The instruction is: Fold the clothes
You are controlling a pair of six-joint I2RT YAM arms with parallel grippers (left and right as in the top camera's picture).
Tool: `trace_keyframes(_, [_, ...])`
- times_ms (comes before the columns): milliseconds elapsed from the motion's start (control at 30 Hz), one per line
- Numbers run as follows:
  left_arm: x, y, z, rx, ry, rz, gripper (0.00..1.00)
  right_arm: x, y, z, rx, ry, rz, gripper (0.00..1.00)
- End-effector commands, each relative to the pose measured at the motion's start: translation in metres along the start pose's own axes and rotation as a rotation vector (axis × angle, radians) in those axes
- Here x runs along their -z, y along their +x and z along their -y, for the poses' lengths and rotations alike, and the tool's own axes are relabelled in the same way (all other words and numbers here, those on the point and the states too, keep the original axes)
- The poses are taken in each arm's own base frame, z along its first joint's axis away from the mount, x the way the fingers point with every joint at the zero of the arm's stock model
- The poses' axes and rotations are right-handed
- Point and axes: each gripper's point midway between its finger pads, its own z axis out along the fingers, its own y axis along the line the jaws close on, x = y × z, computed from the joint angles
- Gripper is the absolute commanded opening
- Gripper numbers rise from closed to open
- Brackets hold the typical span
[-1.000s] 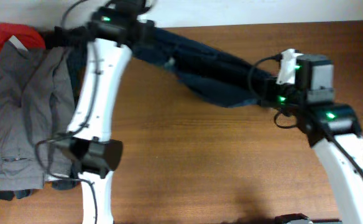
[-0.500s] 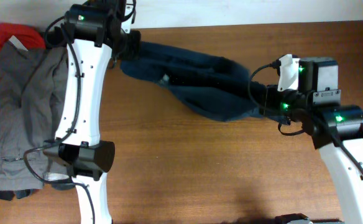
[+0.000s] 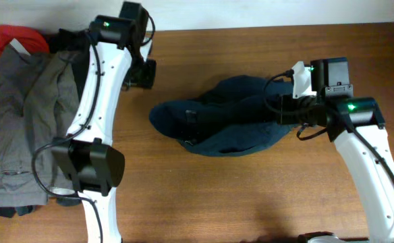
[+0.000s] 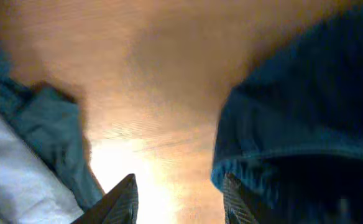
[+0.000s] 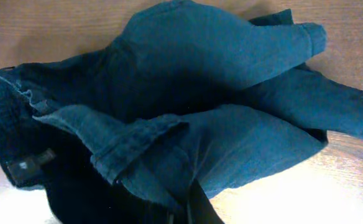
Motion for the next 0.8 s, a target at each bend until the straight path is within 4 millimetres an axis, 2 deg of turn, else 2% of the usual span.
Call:
trace_keyframes(0, [-0.008,0.024,0.039,-0.255,0.208,-0.081,0.44,-0.003,-0.01,0.0,0.02,0.01,0.017,0.04])
trace_keyframes(200, [-0.024,0.031,0.056,-0.366,0.248,-0.101,0.45,-0.004,-0.011,0.0,0.021,0.01,0.019,0.04])
trace_keyframes(367, [-0.057,0.046,0.051,-0.364,0.223,-0.173,0.44,-0.004,-0.012,0.0,0.021,0.011,0.02,0.04])
trace_keyframes(467, [-0.069,0.052,0.045,-0.358,0.194,-0.202,0.44,-0.004,-0.012,0.0,0.024,0.011,0.02,0.04])
trace_keyframes(667, [-0.078,0.043,0.033,-0.311,0.105,-0.175,0.44,-0.004,-0.011,0.0,0.023,0.011,0.019,0.04])
trace_keyframes(767, [-0.08,0.038,0.034,-0.31,0.104,-0.156,0.44,-0.004,-0.011,0.0,0.023,0.011,0.019,0.04])
